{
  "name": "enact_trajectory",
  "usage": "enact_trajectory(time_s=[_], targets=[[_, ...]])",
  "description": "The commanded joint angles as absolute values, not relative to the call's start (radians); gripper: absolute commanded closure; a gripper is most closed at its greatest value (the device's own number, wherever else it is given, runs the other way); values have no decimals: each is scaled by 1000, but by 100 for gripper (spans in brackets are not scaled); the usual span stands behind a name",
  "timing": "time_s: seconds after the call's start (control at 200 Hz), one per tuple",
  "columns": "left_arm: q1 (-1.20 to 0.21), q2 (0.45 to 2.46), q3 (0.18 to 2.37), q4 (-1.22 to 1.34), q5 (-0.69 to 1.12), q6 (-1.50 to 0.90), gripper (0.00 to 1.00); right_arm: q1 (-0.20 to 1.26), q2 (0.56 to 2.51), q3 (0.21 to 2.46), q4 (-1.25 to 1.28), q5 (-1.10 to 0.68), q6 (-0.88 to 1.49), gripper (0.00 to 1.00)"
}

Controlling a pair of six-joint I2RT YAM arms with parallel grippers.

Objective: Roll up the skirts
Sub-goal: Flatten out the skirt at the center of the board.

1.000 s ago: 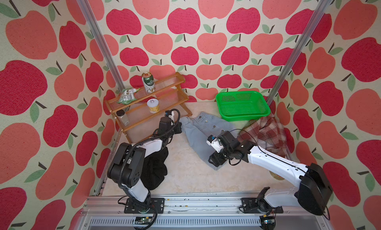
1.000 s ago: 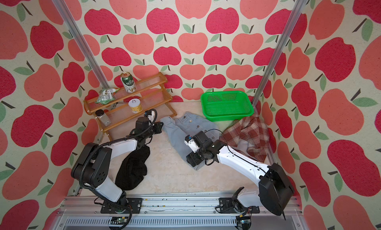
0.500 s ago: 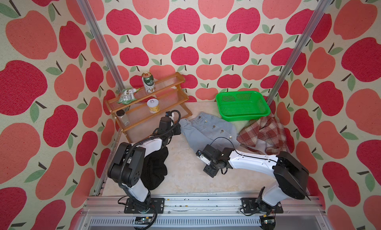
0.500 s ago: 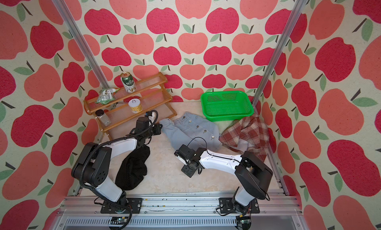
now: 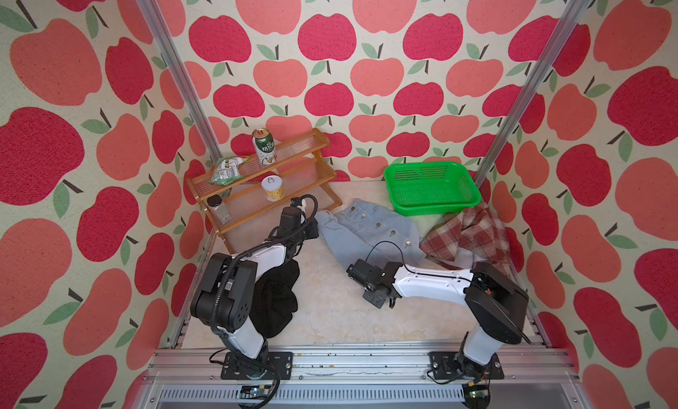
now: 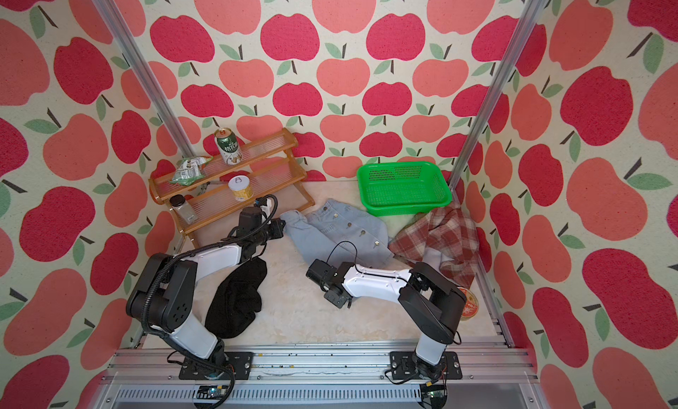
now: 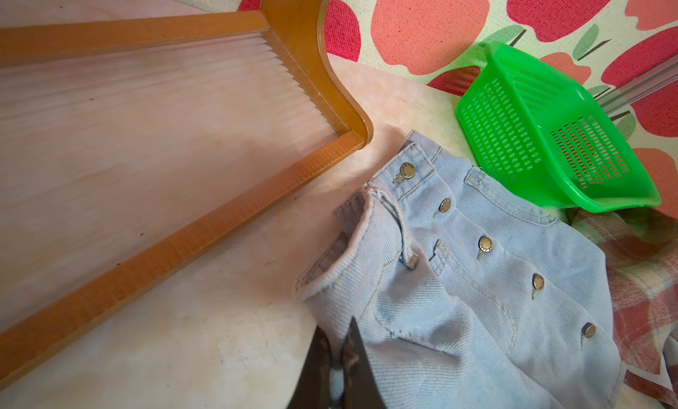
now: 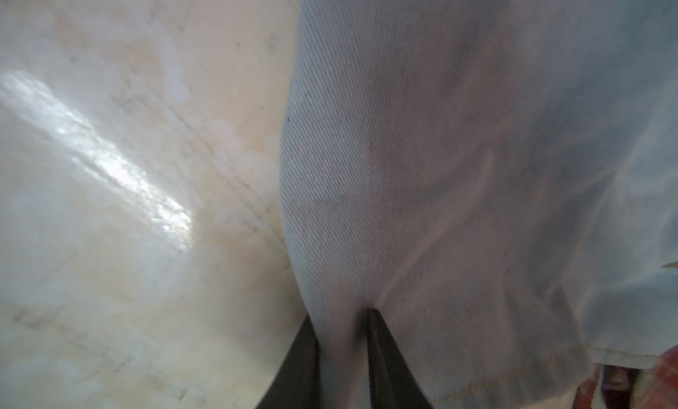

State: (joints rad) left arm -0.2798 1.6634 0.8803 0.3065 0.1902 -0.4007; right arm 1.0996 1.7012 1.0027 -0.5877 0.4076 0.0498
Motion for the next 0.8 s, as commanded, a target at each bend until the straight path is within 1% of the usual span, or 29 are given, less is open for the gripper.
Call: enact_trajectory(time_s=[0.0,0.085,0.205,0.275,0.42,0.565,0.795], targets=[[-262,1656,925,291,169,-390,94,1099,1640,988,-628,491,61,87],[-261,1647,936,281,167,-387,94,1100,1583,982,-629,506,62,94],[-262,1622,946,265,159,-382,94,1100,1448,990,-618,471,61,96],[-263,1598,951,253,149,-376,94,1094,1338,996,-599,439,58,97],[-261,1535,953,233,109,-365,94,1050,1163,999,-580,332,61,97],[-262,1481,968,227,110,-362,94,1032,1093,1033,-590,310,22,97],[-276,1364,1055,175,60,-330,95,1017,1059,1162,-623,140,-12,97]])
